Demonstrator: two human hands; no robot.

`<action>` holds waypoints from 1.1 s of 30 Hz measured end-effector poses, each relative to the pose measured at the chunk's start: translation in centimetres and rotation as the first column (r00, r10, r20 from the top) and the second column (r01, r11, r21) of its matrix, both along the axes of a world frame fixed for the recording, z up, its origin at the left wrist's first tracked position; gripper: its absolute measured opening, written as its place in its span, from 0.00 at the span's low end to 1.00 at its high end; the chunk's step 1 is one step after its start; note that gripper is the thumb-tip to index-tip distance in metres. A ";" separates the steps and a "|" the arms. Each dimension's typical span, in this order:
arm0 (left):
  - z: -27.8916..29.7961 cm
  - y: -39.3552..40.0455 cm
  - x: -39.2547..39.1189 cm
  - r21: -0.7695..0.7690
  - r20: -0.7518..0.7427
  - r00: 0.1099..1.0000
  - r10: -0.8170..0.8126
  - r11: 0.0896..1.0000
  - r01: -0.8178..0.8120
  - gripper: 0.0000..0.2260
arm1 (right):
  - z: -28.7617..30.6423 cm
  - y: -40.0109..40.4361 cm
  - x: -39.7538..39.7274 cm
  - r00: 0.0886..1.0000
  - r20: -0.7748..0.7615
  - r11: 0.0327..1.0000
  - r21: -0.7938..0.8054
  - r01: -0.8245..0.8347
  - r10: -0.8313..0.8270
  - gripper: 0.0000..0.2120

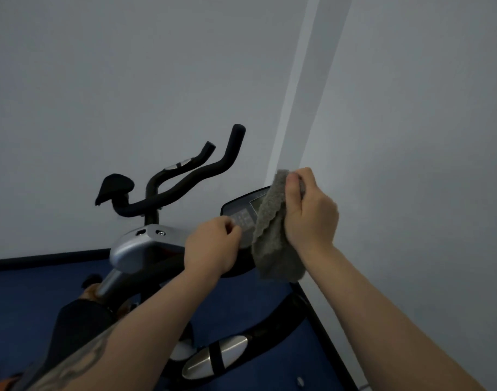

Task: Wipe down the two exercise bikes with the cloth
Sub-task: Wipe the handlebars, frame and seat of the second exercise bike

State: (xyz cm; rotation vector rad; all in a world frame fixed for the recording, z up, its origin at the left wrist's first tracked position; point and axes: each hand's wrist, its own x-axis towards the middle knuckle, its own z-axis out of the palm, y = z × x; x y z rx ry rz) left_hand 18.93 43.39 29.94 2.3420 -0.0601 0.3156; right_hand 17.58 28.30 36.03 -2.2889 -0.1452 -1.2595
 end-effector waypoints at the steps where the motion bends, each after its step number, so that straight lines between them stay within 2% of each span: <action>1: 0.0 0.0 0.0 -0.001 -0.002 1.000 0.001 1.000 -0.001 0.11 | 0.7 -0.2 -0.2 0.999 -0.022 0.995 -0.094 0.022 -0.025 0.21; 3: 0.0 0.0 0.1 -0.004 -0.011 1.000 0.012 1.000 -0.012 0.11 | 2.5 -0.9 -0.4 0.985 -0.149 0.956 -0.290 0.040 -0.086 0.21; 5: 0.0 0.0 0.0 0.000 -0.011 1.000 0.022 1.000 -0.022 0.11 | 4.4 -1.2 -0.1 0.941 -0.255 0.875 -0.478 0.078 -0.223 0.21; 8: 0.2 -0.1 -0.3 -0.017 -0.011 0.999 0.032 0.999 -0.032 0.12 | 5.2 0.8 0.3 0.895 -0.233 0.708 -0.696 0.120 -0.380 0.14; 10: 0.4 -0.2 -0.5 -0.020 0.005 0.999 0.045 0.999 -0.045 0.12 | 3.0 3.7 0.0 0.908 -0.183 0.526 -0.849 0.048 -0.378 0.11; 12: 0.3 0.4 -0.6 -0.088 -0.003 1.000 0.022 0.996 -0.022 0.09 | 0.6 5.6 -0.8 0.914 -0.231 0.339 -0.934 -0.112 -0.335 0.09; 14: 0.1 1.9 -0.5 -0.137 -0.045 0.996 -0.081 0.988 0.074 0.08 | 0.5 4.8 -0.6 0.919 -0.244 0.259 -0.951 -0.166 -0.308 0.14; 15: 0.0 3.0 -0.5 -0.051 -0.077 0.981 -0.181 0.983 0.177 0.09 | 1.1 4.0 -0.4 0.921 -0.270 0.240 -0.949 -0.205 -0.281 0.17; 17: -0.1 5.3 -0.6 0.153 -0.181 0.891 -0.416 0.883 0.443 0.12 | 1.9 2.9 -0.3 0.900 -0.360 0.271 -0.917 -0.293 -0.244 0.18; 19: 0.0 7.4 -0.7 0.150 -0.274 0.789 -0.550 0.786 0.600 0.15 | 1.7 3.4 -0.5 0.890 -0.355 0.284 -0.918 -0.275 -0.286 0.15; 21: 0.1 8.7 -0.6 0.106 -0.326 0.733 -0.597 0.747 0.656 0.17 | 1.0 4.8 -0.6 0.871 -0.304 0.293 -0.936 -0.197 -0.385 0.13; 22: 0.1 9.1 -0.7 0.107 -0.328 0.717 -0.615 0.730 0.675 0.17 | 1.0 5.7 -0.6 0.861 -0.299 0.333 -0.929 -0.163 -0.412 0.14; 23: 0.0 9.3 -0.8 0.131 -0.303 0.714 -0.632 0.714 0.687 0.17 | 0.9 6.4 -0.6 0.854 -0.318 0.386 -0.910 -0.153 -0.411 0.14; 25: -0.4 9.2 -1.1 0.214 -0.226 0.754 -0.617 0.724 0.656 0.15 | -0.5 8.3 -1.1 0.821 -0.459 0.566 -0.797 -0.212 -0.338 0.16; 26: -0.7 9.2 -1.4 0.219 -0.177 0.790 -0.587 0.759 0.613 0.13 | -1.4 9.1 -1.5 0.765 -0.572 0.661 -0.701 -0.268 -0.296 0.17; 28: -1.4 9.6 -1.7 0.096 -0.116 0.815 -0.568 0.810 0.578 0.09 | -2.4 9.9 -1.8 0.580 -0.800 0.873 -0.384 -0.301 -0.151 0.19; 29: -1.8 10.2 -1.5 0.040 -0.121 0.794 -0.595 0.797 0.603 0.09 | -2.4 9.8 -1.9 0.532 -0.839 0.913 -0.299 -0.278 -0.113 0.19; 30: -2.1 10.9 -1.4 0.046 -0.147 0.764 -0.628 0.767 0.640 0.14 | -2.3 9.4 -1.9 0.565 -0.807 0.889 -0.376 -0.263 -0.174 0.20; 31: -2.5 11.8 -1.4 0.097 -0.172 0.742 -0.648 0.739 0.667 0.21 | -2.2 8.8 -2.0 0.648 -0.709 0.823 -0.523 -0.221 -0.276 0.23; 32: -3.0 12.6 -1.5 0.137 -0.177 0.739 -0.650 0.728 0.672 0.26 | -2.1 8.1 -2.1 0.736 -0.567 0.738 -0.661 -0.138 -0.370 0.27; 33: -3.3 13.2 -1.6 0.147 -0.165 0.747 -0.644 0.733 0.664 0.28 | -1.8 7.6 -2.7 0.764 -0.435 0.659 -0.752 -0.017 -0.476 0.33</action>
